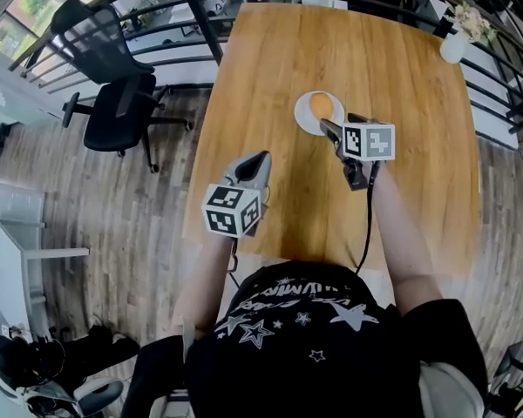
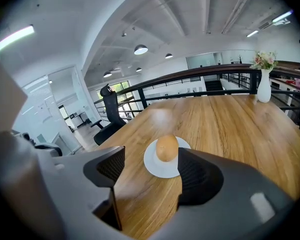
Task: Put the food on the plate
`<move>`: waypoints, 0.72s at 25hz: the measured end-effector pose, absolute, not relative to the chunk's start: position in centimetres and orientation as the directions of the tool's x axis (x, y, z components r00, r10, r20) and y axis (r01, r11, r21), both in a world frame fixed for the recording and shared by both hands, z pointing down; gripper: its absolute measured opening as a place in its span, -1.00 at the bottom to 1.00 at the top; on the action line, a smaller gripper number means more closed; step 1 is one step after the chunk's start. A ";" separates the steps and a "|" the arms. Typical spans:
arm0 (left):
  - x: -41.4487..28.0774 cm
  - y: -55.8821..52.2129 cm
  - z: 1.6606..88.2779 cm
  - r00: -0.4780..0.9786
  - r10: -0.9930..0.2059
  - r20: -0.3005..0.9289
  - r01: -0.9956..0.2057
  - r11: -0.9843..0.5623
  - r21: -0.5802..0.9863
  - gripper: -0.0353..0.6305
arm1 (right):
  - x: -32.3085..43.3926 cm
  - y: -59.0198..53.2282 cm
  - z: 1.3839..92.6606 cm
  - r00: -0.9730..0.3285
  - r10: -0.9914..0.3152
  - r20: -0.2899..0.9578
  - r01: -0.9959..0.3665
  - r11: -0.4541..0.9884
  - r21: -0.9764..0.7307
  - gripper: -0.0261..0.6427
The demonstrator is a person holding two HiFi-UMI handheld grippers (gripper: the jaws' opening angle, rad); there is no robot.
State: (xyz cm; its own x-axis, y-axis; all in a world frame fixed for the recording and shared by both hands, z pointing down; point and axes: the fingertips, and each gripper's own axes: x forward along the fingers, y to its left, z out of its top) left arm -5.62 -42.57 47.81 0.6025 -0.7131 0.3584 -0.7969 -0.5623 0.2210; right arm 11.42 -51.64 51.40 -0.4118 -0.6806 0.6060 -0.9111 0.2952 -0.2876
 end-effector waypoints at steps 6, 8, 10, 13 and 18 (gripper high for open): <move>-6.5 -40.0 47.3 0.612 -0.715 0.338 -0.790 -0.570 0.223 -0.89 | 10.3 -48.3 50.3 -0.410 -0.697 0.589 -0.912 0.308 -0.271 -0.05; -6.6 -39.1 47.2 0.615 -0.714 0.334 -0.788 -0.574 0.225 -0.89 | 9.8 -47.0 50.0 -0.416 -0.698 0.583 -0.909 0.316 -0.271 -0.09; -6.8 -38.2 47.2 0.620 -0.712 0.331 -0.784 -0.577 0.229 -0.89 | 9.4 -45.9 49.9 -0.419 -0.699 0.580 -0.908 0.318 -0.272 -0.10; -7.2 -36.4 47.5 0.627 -0.705 0.330 -0.778 -0.581 0.238 -0.89 | 8.8 -43.8 50.1 -0.419 -0.702 0.576 -0.908 0.313 -0.279 -0.13; -8.5 -33.6 47.3 0.632 -0.704 0.324 -0.775 -0.582 0.247 -0.89 | 7.6 -40.2 49.7 -0.420 -0.707 0.569 -0.907 0.307 -0.289 -0.22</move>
State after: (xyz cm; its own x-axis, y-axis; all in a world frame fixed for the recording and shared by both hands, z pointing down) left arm -8.47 -33.57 47.30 0.6322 -0.7038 0.3239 -0.7746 -0.5823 0.2466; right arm 7.60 -40.16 49.73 -0.4202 -0.7065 0.5695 -0.9070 0.3066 -0.2889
